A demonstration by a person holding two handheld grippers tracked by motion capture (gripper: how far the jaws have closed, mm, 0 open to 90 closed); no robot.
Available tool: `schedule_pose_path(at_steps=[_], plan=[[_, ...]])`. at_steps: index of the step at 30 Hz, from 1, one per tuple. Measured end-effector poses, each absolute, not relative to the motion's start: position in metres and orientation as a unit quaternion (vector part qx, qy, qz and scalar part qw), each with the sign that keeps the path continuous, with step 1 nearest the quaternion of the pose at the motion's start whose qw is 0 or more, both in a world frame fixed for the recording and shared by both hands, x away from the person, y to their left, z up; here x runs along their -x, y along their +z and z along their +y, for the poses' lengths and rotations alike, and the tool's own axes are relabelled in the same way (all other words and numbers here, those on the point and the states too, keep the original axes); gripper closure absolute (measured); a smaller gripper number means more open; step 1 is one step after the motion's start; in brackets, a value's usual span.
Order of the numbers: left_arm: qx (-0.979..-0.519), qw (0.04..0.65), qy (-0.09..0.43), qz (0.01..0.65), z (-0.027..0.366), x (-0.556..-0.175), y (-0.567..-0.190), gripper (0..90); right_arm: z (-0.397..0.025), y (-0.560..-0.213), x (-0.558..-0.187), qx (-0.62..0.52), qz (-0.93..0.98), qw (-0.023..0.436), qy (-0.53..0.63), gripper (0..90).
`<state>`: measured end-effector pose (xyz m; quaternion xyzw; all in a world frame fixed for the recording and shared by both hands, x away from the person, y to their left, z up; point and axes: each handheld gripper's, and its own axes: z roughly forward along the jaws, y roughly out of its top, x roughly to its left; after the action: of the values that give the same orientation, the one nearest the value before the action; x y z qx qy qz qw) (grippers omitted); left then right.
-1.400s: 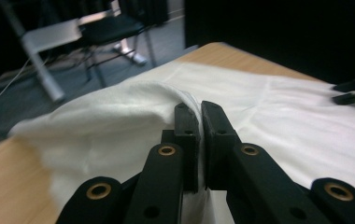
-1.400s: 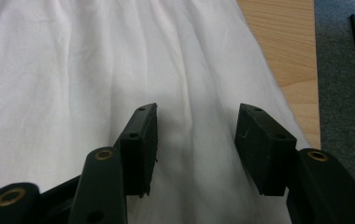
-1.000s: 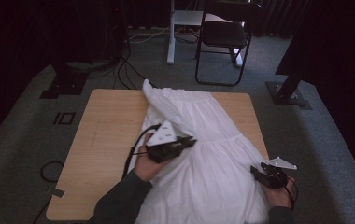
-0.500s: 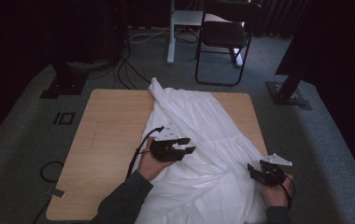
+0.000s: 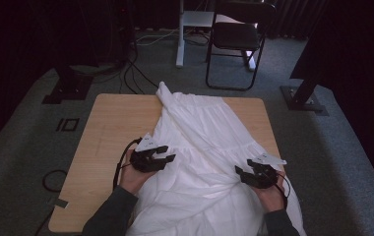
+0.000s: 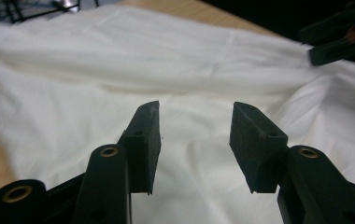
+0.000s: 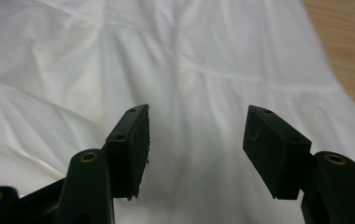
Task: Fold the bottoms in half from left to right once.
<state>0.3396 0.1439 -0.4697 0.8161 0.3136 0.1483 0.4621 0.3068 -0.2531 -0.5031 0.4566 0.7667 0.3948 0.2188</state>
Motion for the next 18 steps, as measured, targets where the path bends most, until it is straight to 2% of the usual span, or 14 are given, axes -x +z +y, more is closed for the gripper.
schedule_pose_path(at_steps=[3,8,13,16,18], plan=[[-0.815,0.438,0.162,0.342,0.164,-0.336,-0.485,52.3,-0.233,-0.507,-0.316,-0.444,0.784,0.201,0.384,37.4],[-0.816,0.408,0.178,0.368,0.184,-0.330,-0.499,50.8,-0.223,-0.520,-0.326,-0.444,0.801,0.197,0.351,38.0],[-0.814,0.387,0.168,0.400,0.197,-0.328,-0.517,49.4,-0.222,-0.527,-0.325,-0.442,0.805,0.173,0.356,37.1],[-0.818,0.374,0.164,0.406,0.199,-0.325,-0.527,48.5,-0.216,-0.525,-0.320,-0.422,0.813,0.178,0.360,33.4],[-0.819,0.371,0.162,0.407,0.199,-0.323,-0.531,48.3,-0.211,-0.528,-0.320,-0.419,0.823,0.180,0.339,33.9]])
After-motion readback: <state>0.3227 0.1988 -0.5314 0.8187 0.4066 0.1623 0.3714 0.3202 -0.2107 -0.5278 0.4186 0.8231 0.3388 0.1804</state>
